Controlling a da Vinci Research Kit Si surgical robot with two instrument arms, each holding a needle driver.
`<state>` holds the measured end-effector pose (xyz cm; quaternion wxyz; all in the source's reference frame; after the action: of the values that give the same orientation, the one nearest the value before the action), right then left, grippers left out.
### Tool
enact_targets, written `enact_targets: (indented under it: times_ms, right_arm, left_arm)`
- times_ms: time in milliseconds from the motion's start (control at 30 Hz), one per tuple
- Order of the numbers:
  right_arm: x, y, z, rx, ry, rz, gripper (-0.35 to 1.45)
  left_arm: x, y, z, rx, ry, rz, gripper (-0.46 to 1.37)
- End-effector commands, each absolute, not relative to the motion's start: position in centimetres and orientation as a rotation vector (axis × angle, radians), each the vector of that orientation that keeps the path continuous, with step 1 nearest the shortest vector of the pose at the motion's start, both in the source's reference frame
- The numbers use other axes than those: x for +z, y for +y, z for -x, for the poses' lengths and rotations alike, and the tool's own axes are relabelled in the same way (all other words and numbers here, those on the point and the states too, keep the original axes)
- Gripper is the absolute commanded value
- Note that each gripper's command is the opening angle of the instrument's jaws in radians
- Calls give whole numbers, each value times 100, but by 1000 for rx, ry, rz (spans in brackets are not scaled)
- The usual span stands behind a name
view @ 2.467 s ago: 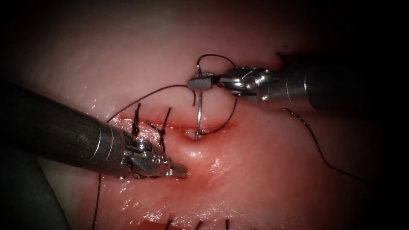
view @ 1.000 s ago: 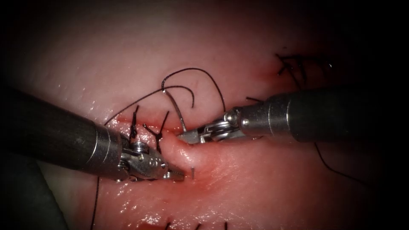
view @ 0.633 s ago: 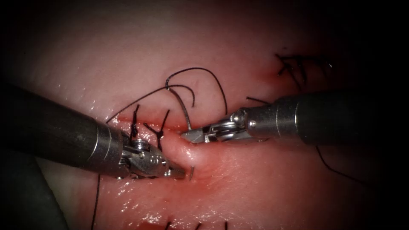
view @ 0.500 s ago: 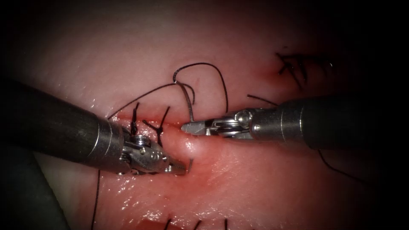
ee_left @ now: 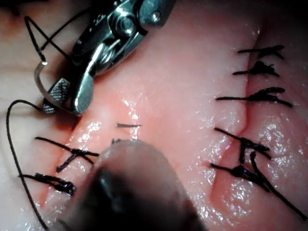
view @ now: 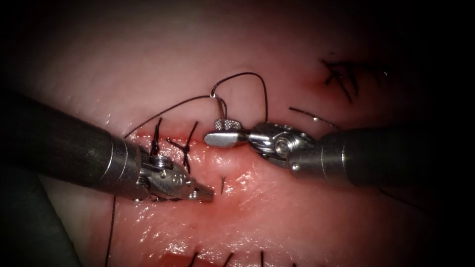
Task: Wound Closure
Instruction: Use the right gripper to throw the needle through the bottom of the wound
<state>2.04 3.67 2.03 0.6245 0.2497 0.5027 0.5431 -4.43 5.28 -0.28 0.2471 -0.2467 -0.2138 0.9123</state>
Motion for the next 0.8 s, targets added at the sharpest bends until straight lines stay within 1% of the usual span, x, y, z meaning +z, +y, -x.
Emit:
enact_targets:
  times_ms: [33, 67, 100, 200, 267, 300, 333, 367, 633, 700, 733, 800]
  right_arm:
    - [206, 368, -202, 1218, 1176, -532, 108]
    - [207, 376, -200, 1201, 1204, -505, 111]
    - [207, 377, -200, 1191, 1205, -499, 111]
    - [206, 385, -201, 1155, 1223, -485, 107]
    - [203, 390, -204, 1125, 1228, -460, 110]
    - [202, 393, -205, 1109, 1242, -456, 107]
    - [201, 395, -206, 1087, 1254, -456, 99]
    - [200, 397, -207, 1079, 1270, -460, 97]
    - [201, 416, -213, 1017, 1285, -384, 96]
    - [203, 420, -216, 983, 1288, -346, 92]
    - [204, 421, -217, 980, 1287, -340, 88]
    - [205, 422, -219, 979, 1282, -341, 61]
  left_arm:
    - [-28, 528, 443, 2487, -594, 676, -35]
    - [-28, 527, 443, 2487, -594, 676, -35]
    - [-28, 528, 443, 2487, -594, 676, -35]
    - [-28, 527, 443, 2487, -594, 676, -35]
    - [-28, 527, 443, 2487, -594, 677, -35]
    - [-28, 527, 443, 2487, -594, 677, -35]
    - [-28, 527, 443, 2487, -594, 677, -35]
    - [-28, 527, 443, 2487, -594, 677, -35]
    - [-27, 524, 443, 2490, -591, 678, -35]
    - [-26, 524, 443, 2484, -592, 676, -35]
    - [-26, 524, 443, 2484, -592, 676, -35]
    - [-26, 524, 443, 2485, -593, 676, -35]
